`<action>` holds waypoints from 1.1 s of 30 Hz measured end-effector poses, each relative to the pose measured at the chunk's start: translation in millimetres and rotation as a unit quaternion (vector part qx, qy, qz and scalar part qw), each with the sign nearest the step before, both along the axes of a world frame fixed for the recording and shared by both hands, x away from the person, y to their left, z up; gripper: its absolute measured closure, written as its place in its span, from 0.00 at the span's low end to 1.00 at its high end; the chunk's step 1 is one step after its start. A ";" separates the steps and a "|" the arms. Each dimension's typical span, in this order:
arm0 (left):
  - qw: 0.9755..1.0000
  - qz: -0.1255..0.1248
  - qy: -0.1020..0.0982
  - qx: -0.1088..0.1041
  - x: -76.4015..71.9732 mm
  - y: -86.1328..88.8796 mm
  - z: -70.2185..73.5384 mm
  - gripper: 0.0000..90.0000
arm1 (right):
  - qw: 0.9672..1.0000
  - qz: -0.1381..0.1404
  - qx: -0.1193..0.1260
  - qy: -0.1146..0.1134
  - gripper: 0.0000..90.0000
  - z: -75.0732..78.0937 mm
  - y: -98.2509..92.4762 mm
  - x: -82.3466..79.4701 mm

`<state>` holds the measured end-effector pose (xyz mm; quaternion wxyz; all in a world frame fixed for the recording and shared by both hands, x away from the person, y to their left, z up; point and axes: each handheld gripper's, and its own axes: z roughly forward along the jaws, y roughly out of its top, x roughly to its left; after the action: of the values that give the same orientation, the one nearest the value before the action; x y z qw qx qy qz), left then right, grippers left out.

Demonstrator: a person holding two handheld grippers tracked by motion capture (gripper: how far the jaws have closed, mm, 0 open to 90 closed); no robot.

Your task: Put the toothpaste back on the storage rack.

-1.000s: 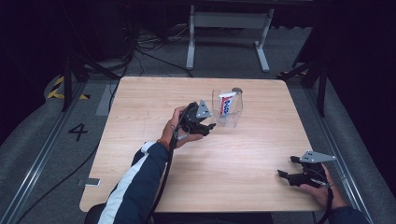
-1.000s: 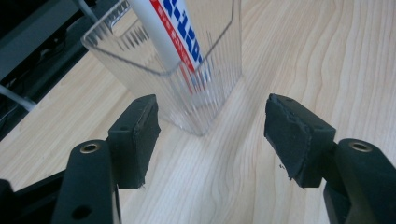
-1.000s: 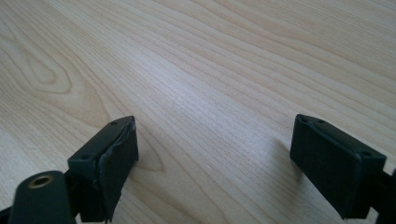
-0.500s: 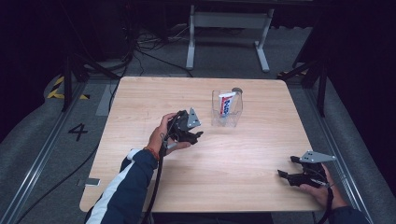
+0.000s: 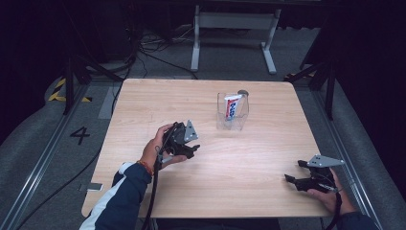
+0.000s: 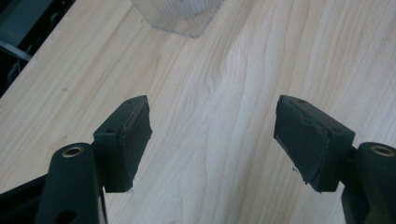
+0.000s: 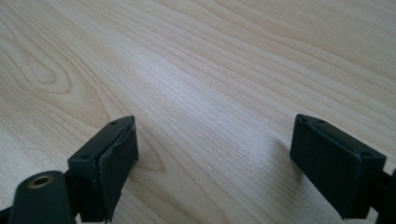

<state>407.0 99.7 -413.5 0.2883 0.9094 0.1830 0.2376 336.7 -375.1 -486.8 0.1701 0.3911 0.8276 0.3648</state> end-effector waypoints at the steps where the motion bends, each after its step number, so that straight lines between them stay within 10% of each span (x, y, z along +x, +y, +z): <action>1: 1.000 0.003 -0.001 0.004 -2.3 2.7 -1.8 0.31 | 1.000 0.000 0.000 0.000 0.17 0.0 0.0 0.0; 25: 0.996 0.075 0.002 0.055 -39.1 78.0 -35.4 0.26 | 1.000 -0.002 0.000 0.000 0.17 0.0 0.1 -0.3; 33: 0.995 0.093 0.012 0.040 -48.4 102.6 -44.0 0.26 | 1.000 -0.002 0.000 0.000 0.17 0.0 0.2 -0.5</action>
<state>358.6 202.2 -457.5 0.2261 0.9019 0.2611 0.2592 336.2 -374.9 -486.8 0.1712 0.3929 0.8267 0.3645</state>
